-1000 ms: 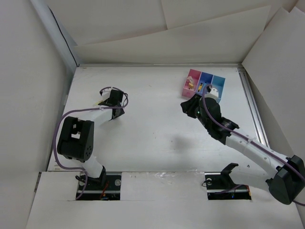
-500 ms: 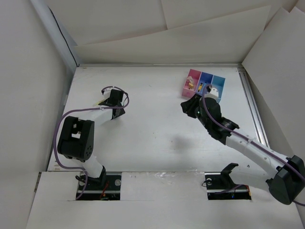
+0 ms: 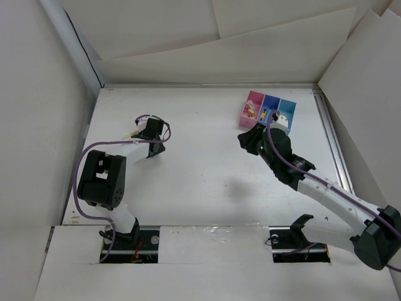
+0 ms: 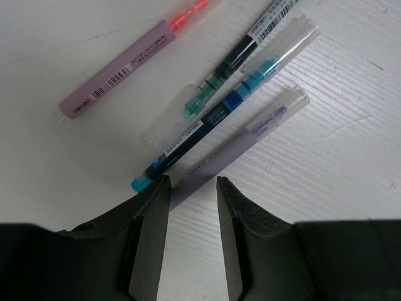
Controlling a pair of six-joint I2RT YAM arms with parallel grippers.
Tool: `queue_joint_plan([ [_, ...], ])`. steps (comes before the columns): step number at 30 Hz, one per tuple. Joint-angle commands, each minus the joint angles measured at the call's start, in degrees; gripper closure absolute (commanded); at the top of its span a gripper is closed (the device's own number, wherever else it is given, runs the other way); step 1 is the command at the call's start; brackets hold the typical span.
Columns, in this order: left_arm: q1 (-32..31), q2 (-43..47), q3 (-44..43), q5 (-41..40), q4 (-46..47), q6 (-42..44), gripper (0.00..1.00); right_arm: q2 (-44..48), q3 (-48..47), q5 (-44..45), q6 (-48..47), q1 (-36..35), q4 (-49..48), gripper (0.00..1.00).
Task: Sort the stationery into containers
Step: Pick up the pen from the center of the board.
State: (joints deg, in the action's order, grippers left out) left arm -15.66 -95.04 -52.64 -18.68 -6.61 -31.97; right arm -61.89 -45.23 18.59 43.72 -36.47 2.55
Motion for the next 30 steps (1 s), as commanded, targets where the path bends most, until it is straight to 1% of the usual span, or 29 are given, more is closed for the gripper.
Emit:
queue_joint_plan([
  [1, -0.2, -0.2, -0.7, 0.0, -0.2, 0.5, 0.68, 1.2, -0.2, 0.4, -0.6, -0.4, -2.5, 0.61],
  [5, -0.2, -0.2, -0.7, 0.7, -0.2, 0.5, 0.68, 1.2, -0.2, 0.4, -0.6, -0.4, -2.5, 0.61],
  [10, -1.9, -0.2, -0.7, 0.7, -0.2, 0.5, 0.68, 1.2, -0.2, 0.4, -0.6, -0.4, -2.5, 0.61],
  [17, -1.9, 0.3, 1.5, 3.1, 1.5, 0.5, 0.68, 0.6, -0.7, 0.4, -0.6, -0.4, -2.5, 0.61],
  [22, -1.9, 0.3, 2.0, 6.5, 3.5, 1.0, 0.69, -0.4, -0.7, -0.1, -0.6, -0.4, -2.5, 0.53],
  [23, -1.9, 0.3, 2.5, 7.2, 3.5, 1.0, 0.69, -0.4, -0.7, -0.7, -0.6, -0.4, -2.5, 0.50],
  [24, -1.9, 0.3, 2.5, 7.7, 4.2, 1.0, 0.69, -1.2, -1.3, -1.4, -0.6, -0.4, -2.5, 0.49],
  [27, -1.9, 0.3, 3.1, 9.3, 5.6, 1.6, 0.77, -2.5, -1.9, -2.8, 0.0, -0.4, -2.5, 0.46],
  [30, -1.9, 0.3, 4.2, 9.9, 6.9, 1.6, 0.86, -3.1, -1.9, -3.4, 0.0, -0.4, -3.1, 0.46],
])
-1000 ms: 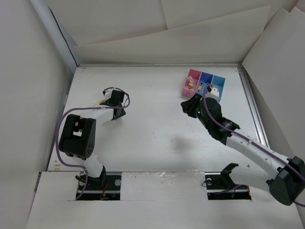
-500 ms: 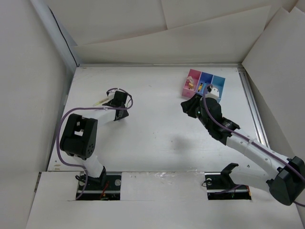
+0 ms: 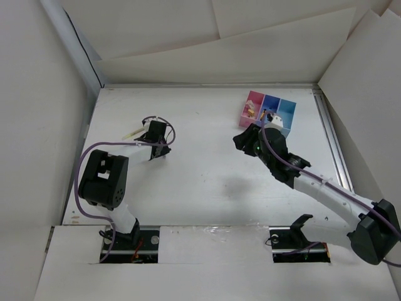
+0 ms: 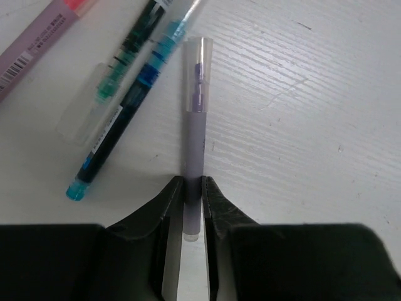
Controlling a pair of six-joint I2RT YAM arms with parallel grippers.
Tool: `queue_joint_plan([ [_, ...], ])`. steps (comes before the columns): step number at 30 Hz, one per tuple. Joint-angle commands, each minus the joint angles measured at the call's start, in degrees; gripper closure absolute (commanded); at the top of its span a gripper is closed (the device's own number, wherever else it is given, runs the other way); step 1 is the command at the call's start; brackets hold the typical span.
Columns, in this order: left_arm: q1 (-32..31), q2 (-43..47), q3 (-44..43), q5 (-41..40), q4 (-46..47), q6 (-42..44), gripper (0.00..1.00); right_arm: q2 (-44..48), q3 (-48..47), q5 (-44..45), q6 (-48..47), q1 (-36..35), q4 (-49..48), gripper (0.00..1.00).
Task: Sort the stationery into containers
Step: Pick up the pen from the center of the board.
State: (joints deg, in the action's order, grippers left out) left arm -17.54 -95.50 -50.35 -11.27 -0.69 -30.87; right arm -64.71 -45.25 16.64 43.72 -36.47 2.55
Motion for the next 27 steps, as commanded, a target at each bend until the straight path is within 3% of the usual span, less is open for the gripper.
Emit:
queue_joint_plan([
  [1, 0.0, 1.3, 1.9, 2.5, 1.0, 0.6, 0.90, -0.3, -1.9, -2.0, 0.5, -0.4, -3.1, 0.46],
  [4, 0.0, 2.7, 3.2, 3.8, 3.1, 0.6, 1.00, -1.6, -1.9, -3.4, 1.0, -0.4, -3.6, 0.45],
  [10, -2.7, 6.5, 5.8, 5.6, 7.3, 1.1, 1.00, -6.4, -4.1, -8.5, 1.6, -0.4, -4.7, 0.36],
  [14, -9.0, 9.7, 6.5, 7.6, 11.1, 2.3, 1.00, -7.7, -5.5, -11.0, 3.5, -0.4, -6.0, 0.33],
  [22, -11.1, 14.5, 11.8, 28.4, 26.7, 2.3, 1.00, -10.4, -8.3, -12.6, 4.0, -0.4, -6.6, 0.26],
  [27, -12.7, 15.1, 13.4, 35.8, 32.7, 1.7, 1.00, -15.0, -9.4, -16.4, 3.9, 1.6, -7.1, 0.25],
])
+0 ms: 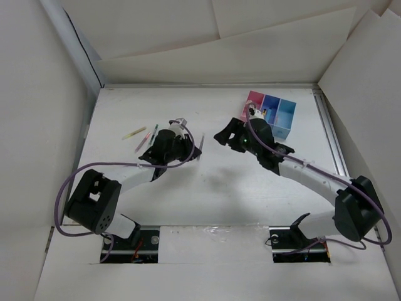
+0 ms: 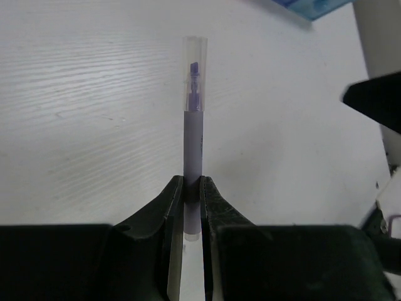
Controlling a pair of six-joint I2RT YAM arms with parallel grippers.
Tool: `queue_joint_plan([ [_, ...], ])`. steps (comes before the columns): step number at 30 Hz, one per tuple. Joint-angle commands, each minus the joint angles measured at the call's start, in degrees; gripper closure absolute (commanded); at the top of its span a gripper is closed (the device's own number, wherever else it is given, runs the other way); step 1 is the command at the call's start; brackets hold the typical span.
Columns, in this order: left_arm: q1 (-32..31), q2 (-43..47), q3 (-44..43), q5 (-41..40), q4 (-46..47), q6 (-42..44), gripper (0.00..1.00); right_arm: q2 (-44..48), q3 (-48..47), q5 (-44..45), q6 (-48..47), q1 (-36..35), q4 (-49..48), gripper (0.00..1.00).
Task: Sort the stationery into containers
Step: Pick up the pen from the center of the board, then place the pen in the storage box.
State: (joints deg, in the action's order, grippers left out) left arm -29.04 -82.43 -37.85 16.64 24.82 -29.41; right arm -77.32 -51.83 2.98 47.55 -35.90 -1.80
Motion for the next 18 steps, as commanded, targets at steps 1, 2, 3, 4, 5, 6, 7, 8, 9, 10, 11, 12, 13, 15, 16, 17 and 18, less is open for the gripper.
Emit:
queue_joint_plan([
  [1, -2.4, 2.0, 0.9, 8.4, 7.2, 0.2, 1.00, -3.2, -3.4, -3.3, 0.1, 1.0, -2.8, 0.25],
  [2, -3.0, 2.0, 0.9, 9.4, 8.0, 0.2, 1.00, -3.9, -3.4, -3.9, 0.1, 1.0, -2.8, 0.24],
  [3, -4.3, 2.0, 0.9, 10.6, 9.7, 0.2, 1.00, -5.3, -4.0, -4.6, 0.1, 1.0, -2.8, 0.24],
  [4, -4.3, 2.0, 0.9, 10.6, 10.6, -0.5, 1.00, -5.9, -4.0, -4.6, 0.1, 1.0, -2.8, 0.24],
  [5, -4.9, 2.0, 0.9, 11.3, 11.1, -0.5, 1.00, -6.4, -4.5, -5.1, 0.1, 0.5, -3.3, 0.25],
  [6, -5.6, 2.0, 0.9, 11.3, 11.9, -0.5, 1.00, -6.4, -4.5, -5.1, 0.1, 0.5, -3.3, 0.26],
  [7, -5.6, 2.0, 0.9, 12.1, 12.7, -1.2, 1.00, -7.2, -4.5, -5.1, 0.1, 0.5, -3.3, 0.26],
  [8, -5.6, 2.0, 0.9, 12.8, 13.6, -1.7, 1.00, -7.8, -4.5, -5.1, 0.1, 0.0, -3.3, 0.28],
  [9, -5.6, 2.0, 0.9, 13.6, 14.1, -2.2, 1.00, -7.8, -4.5, -4.5, 0.1, 0.0, -3.3, 0.28],
  [10, -5.6, 2.0, 0.9, 13.6, 14.1, -2.2, 1.00, -7.8, -4.5, -4.5, 0.1, 0.0, -3.3, 0.30],
  [11, -5.6, 2.0, 0.9, 14.2, 14.1, -2.2, 1.00, -8.4, -4.5, -4.5, 0.1, 0.0, -3.3, 0.34],
  [12, -5.6, 2.0, 0.9, 14.2, 14.6, -2.2, 1.00, -8.4, -4.5, -4.5, 0.1, 0.0, -3.3, 0.37],
  [13, -5.6, 2.0, 0.9, 14.2, 14.6, -2.2, 1.00, -8.4, -4.5, -4.5, 0.1, 0.0, -3.3, 0.41],
  [15, -5.6, 2.0, 0.9, 14.7, 14.6, -2.8, 1.00, -8.4, -4.0, -4.5, 0.6, 0.0, -3.3, 0.50],
  [16, -5.6, 2.0, 0.9, 14.7, 14.6, -2.8, 1.00, -7.9, -4.0, -4.0, 0.6, 0.0, -3.3, 0.54],
  [17, -5.6, 2.0, 0.9, 14.7, 15.3, -3.4, 1.00, -7.3, -3.5, -4.0, 0.6, 0.0, -3.3, 0.57],
  [18, -5.6, 2.0, 0.9, 14.7, 16.0, -3.4, 1.00, -7.3, -3.4, -4.0, 1.2, 0.0, -3.3, 0.59],
])
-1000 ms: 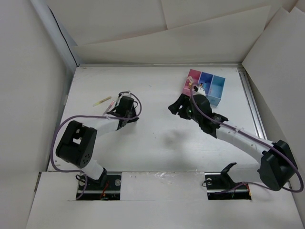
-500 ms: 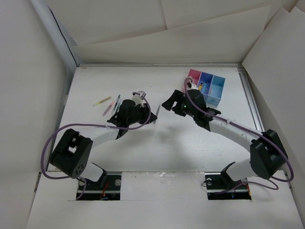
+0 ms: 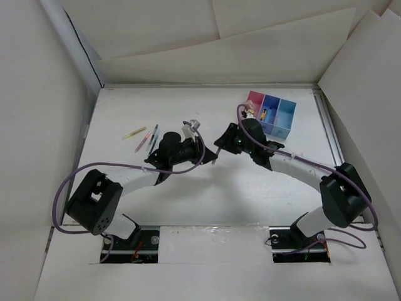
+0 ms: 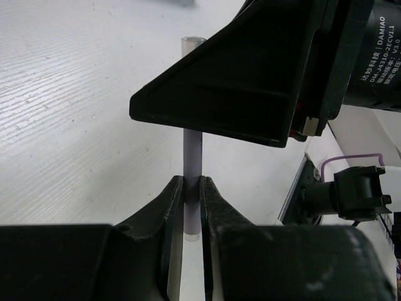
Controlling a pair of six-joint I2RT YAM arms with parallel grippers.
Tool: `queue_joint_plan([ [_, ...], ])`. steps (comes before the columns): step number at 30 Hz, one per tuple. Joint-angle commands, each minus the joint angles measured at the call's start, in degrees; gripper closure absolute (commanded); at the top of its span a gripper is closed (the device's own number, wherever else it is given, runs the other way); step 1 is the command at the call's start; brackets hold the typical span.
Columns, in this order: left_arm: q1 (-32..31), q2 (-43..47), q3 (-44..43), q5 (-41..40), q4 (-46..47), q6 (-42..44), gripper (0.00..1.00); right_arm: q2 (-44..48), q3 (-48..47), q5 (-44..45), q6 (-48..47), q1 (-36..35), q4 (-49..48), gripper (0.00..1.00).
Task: Sort the stationery into containers
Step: Place the pen in the storage box.
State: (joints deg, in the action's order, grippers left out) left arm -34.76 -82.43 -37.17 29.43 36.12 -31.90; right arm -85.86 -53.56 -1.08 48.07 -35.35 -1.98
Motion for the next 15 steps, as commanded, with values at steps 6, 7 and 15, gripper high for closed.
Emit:
queue_joint_plan([
  [6, 0.1, 3.1, 0.3, 1.9, 5.8, -2.7, 0.97, 3.2, 0.0, 2.6, 1.3, -1.8, -3.1, 0.87],
  [7, 0.1, 3.1, 0.3, 1.9, 6.5, -3.3, 0.94, 3.9, 0.0, 2.6, 1.3, -1.8, -3.1, 0.94],
  [15, 0.1, 3.1, 0.9, 1.6, 8.9, -2.7, 0.42, 4.6, -1.1, 6.6, 1.2, 0.7, -0.5, 1.00],
])
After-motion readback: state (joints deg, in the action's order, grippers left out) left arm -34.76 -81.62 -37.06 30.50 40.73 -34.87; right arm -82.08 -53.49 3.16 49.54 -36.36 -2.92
